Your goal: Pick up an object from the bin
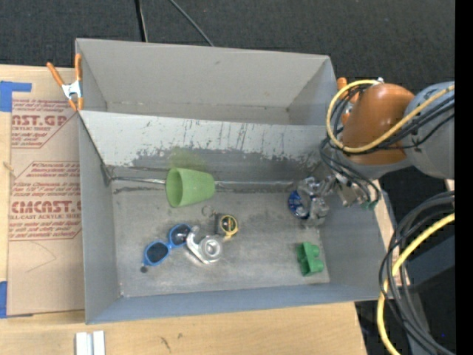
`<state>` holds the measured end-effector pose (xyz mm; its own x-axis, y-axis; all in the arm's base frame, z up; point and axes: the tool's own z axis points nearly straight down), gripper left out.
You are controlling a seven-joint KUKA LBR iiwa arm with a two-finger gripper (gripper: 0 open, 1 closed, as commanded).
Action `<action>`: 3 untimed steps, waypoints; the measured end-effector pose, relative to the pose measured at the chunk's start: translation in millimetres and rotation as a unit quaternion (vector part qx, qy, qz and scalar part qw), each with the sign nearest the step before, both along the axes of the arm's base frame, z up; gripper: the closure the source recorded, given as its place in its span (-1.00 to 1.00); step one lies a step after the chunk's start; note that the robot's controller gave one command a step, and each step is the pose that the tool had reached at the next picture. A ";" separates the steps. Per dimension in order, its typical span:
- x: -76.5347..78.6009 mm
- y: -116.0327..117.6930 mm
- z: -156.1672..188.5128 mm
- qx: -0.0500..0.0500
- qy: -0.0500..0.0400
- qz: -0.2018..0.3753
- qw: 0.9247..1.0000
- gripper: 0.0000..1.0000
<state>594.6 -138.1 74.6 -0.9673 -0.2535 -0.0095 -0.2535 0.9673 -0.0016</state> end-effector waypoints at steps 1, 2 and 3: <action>-8.2 23.9 145.6 -0.001 -0.001 0.024 1.000 1.00; -9.6 23.9 140.4 0.000 0.003 0.024 1.000 -1.00; -40.1 16.0 -2.6 0.001 0.009 0.010 1.000 -1.00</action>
Offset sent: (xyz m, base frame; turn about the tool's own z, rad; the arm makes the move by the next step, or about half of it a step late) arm -0.0105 0.0231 0.1402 -0.0475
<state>554.5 -122.1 72.0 -0.9620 -0.2728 0.0082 -0.2727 0.9621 0.0043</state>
